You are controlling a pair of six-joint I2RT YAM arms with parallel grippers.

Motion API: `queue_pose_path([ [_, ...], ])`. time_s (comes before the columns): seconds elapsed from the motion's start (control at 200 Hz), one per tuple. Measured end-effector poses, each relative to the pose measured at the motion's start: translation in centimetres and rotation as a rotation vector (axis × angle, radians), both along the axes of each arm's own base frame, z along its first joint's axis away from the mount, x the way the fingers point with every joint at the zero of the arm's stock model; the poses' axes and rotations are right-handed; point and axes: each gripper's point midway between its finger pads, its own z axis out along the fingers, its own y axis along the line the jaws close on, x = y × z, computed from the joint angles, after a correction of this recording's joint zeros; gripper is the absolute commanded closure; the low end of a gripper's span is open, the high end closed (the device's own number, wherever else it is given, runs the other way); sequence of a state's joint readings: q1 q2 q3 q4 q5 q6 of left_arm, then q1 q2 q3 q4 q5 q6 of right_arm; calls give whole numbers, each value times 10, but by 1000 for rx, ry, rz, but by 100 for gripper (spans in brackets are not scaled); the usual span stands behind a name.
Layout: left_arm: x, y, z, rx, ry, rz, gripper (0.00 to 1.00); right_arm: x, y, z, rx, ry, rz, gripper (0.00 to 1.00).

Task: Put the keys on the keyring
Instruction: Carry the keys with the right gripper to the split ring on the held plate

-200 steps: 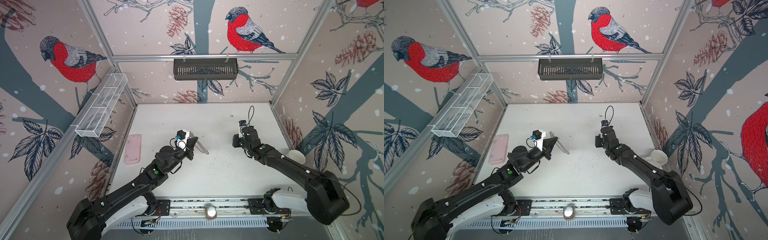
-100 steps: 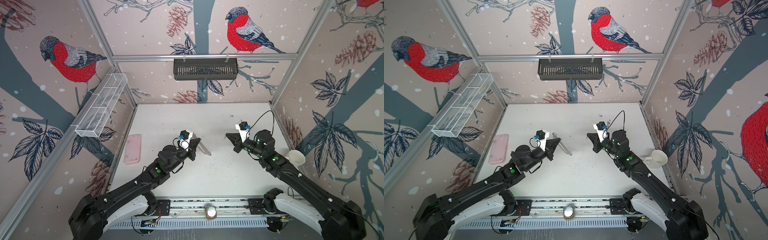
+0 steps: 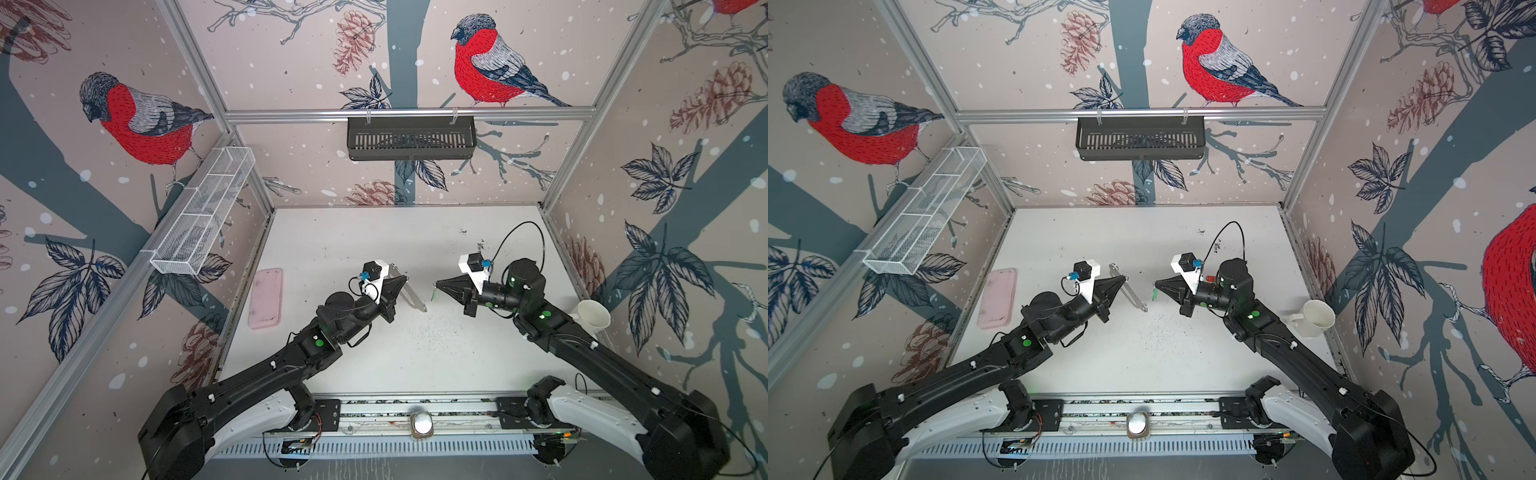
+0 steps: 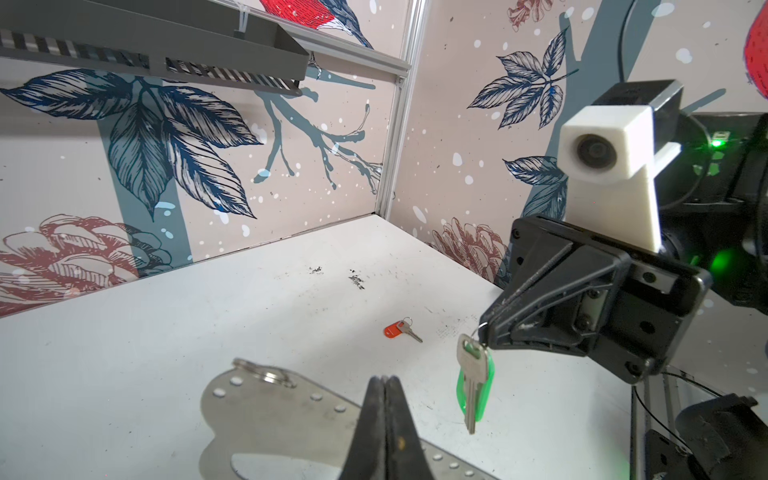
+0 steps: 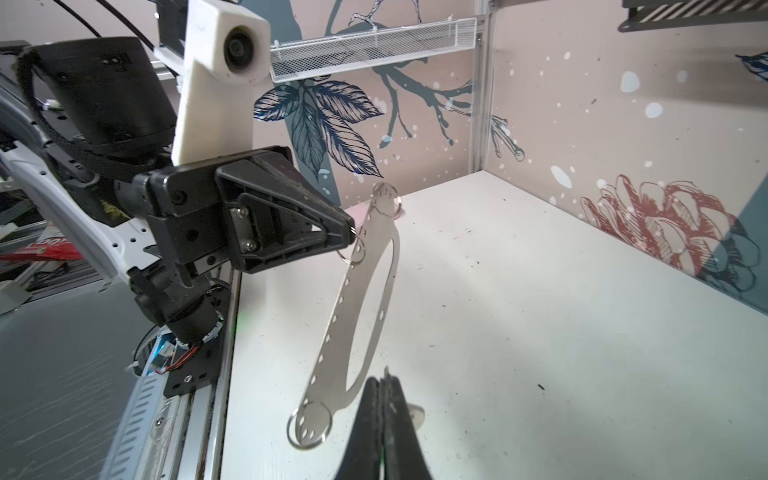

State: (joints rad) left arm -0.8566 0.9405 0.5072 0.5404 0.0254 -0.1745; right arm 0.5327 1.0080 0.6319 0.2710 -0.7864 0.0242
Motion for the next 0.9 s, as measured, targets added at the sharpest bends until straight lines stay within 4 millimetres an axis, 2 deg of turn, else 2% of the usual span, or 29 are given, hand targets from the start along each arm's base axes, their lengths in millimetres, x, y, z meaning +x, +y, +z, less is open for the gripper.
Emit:
queue_pose_path([
  [0.225,-12,-12,-2,20,-18,-58,100,-6,13,2,11,-5,69,100],
  [0.545,-17,-19,-6,43,-31,-83,100,-17,25,6,20,-4,138,100],
  [0.901,-22,-22,-4,55,-55,-99,100,-12,32,9,30,8,144,100],
])
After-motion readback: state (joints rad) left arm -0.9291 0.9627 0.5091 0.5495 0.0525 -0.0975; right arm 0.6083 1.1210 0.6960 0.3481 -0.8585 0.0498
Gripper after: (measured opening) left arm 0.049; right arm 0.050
